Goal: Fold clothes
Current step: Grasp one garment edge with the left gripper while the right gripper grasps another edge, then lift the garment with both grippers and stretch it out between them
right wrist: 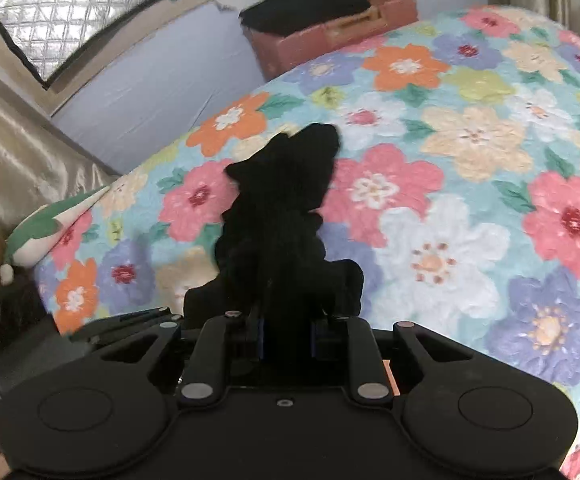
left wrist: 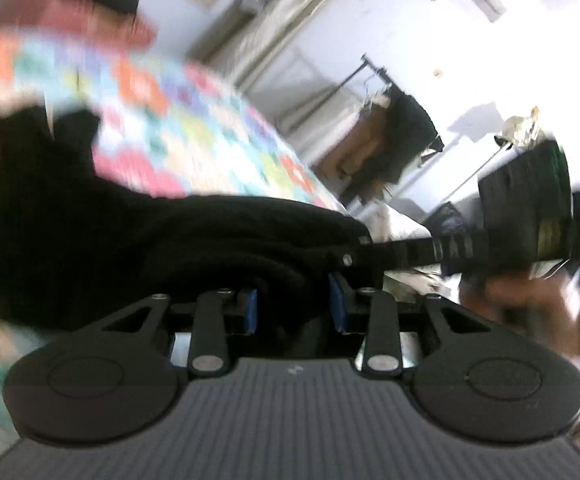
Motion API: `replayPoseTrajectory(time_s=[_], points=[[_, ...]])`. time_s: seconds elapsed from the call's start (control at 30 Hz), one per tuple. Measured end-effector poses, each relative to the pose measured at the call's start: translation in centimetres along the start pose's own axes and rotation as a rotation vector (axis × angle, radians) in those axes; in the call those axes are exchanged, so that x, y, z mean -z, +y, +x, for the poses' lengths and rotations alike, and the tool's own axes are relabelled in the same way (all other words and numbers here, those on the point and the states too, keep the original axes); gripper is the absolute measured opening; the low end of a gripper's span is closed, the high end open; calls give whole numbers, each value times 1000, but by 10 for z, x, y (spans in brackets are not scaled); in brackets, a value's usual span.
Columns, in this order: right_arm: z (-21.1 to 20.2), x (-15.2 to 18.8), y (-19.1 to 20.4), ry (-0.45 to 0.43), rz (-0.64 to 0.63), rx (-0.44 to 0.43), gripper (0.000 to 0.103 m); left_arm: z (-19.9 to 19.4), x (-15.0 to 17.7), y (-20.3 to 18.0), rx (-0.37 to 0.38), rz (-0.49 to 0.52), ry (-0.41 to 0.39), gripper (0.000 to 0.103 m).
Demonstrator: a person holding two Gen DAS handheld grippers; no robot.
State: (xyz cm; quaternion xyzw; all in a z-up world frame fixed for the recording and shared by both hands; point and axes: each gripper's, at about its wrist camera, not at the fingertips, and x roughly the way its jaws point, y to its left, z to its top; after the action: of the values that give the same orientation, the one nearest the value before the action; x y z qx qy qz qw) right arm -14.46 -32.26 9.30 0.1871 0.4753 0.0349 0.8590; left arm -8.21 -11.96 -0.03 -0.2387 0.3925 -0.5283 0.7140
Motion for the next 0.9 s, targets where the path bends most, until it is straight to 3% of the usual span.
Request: replayPoseTrajectory(time_s=[0.1, 0.27, 0.3, 0.4, 0.47, 0.53, 0.63, 0.7, 0.83, 0.9], points=[[5, 23, -25, -66, 32, -5, 23, 16, 11, 8, 23, -63, 65, 26], [5, 33, -36, -184, 5, -29, 23, 21, 15, -12, -58, 69, 58, 26], [3, 32, -38, -203, 17, -54, 23, 23, 11, -17, -75, 94, 52, 26], [-11, 31, -68, -293, 212, -204, 23, 33, -23, -34, -118, 130, 54, 25], [-21, 29, -88, -347, 299, -266, 22, 42, -39, -58, -117, 219, 51, 25], [-36, 27, -94, -401, 304, -276, 21, 51, -49, -87, -85, 294, 37, 24], [-66, 24, -94, -450, 205, -179, 21, 73, -49, -120, -55, 364, 47, 24], [-68, 26, -105, -430, 170, -21, 21, 93, -41, -126, -46, 391, 84, 28], [-59, 32, -131, -363, 110, 335, 20, 119, -2, -87, -145, 405, 170, 30], [-49, 37, -151, -324, 136, 419, 17, 119, 10, -60, -188, 398, 197, 40]])
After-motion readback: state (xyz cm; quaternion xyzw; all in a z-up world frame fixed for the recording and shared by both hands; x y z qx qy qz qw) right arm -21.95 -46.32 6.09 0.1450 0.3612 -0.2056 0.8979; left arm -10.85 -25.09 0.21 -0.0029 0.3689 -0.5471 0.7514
